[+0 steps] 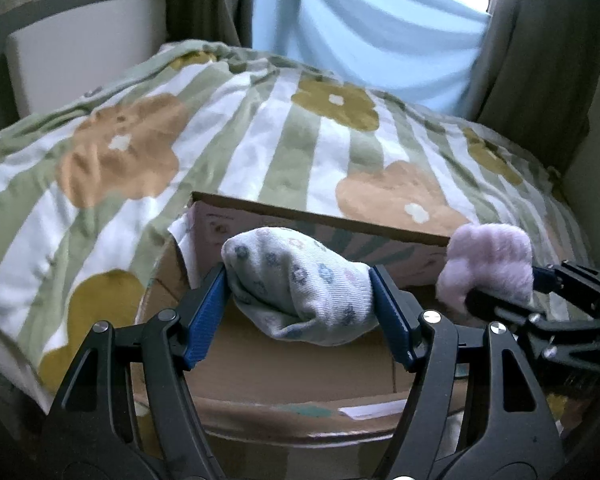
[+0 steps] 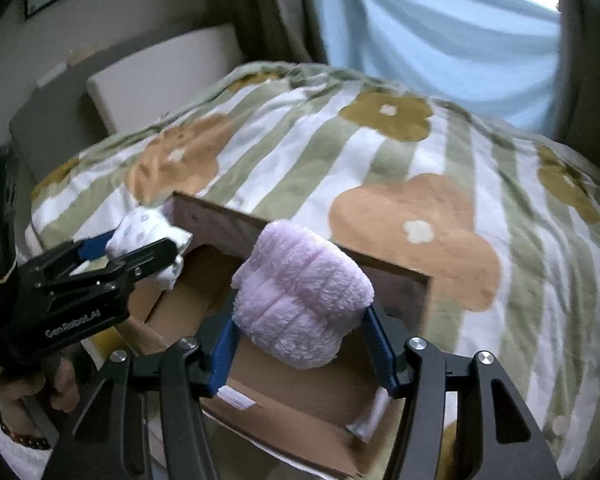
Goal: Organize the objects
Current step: 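Carry both socks over the cardboard box with both tools, then open both tools to drop the socks into the box, then move both tools back toward the remaining items on the bed, then grasp the white-blue product box with left tool while right tool grasps black lid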
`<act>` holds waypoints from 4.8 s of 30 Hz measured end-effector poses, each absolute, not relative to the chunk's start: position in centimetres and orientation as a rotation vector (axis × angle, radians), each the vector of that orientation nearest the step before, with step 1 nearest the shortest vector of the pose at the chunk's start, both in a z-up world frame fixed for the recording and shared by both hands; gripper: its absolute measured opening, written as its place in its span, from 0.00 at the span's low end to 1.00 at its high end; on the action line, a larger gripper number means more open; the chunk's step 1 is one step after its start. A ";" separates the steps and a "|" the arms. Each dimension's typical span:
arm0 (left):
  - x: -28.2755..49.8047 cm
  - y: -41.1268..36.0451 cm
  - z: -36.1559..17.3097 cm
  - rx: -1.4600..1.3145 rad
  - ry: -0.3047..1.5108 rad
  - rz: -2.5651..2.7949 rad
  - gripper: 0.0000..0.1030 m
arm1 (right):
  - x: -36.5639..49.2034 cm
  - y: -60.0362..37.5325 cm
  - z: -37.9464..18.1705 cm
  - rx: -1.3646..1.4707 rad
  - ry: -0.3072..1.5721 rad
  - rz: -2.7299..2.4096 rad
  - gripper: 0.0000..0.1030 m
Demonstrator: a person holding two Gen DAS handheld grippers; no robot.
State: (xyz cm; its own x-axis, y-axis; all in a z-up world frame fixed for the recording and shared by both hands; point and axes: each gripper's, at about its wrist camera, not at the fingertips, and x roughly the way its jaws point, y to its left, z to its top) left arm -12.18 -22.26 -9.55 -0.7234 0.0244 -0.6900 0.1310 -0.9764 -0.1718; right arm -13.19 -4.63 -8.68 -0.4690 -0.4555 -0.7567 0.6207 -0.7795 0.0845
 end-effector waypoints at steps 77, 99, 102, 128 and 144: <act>-8.2 -13.7 -3.4 1.105 0.225 -2.954 1.00 | -9.0 2.1 -5.0 1.060 0.255 -2.357 0.85; -7.9 1.0 -2.8 1.188 0.172 -3.107 1.00 | -8.2 18.7 -1.8 1.031 0.284 -2.603 0.85; -7.8 3.3 -3.3 1.221 0.142 -3.120 1.00 | -8.0 21.3 -2.3 1.045 0.263 -2.636 0.85; -10.9 17.4 -14.5 1.587 0.143 -2.945 1.00 | -6.2 38.8 -11.6 1.276 0.139 -2.711 0.85; -14.4 18.4 -19.2 1.624 0.196 -2.789 1.00 | -5.9 41.2 -18.2 1.396 0.124 -2.677 0.85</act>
State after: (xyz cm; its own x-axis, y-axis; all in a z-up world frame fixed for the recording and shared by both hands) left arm -14.38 18.45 -19.24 -0.4925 0.1398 -0.8590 -0.0181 -0.9884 -0.1505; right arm -5.91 41.25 -18.25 -0.5674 -0.0682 -0.8206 0.1438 -0.9895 -0.0172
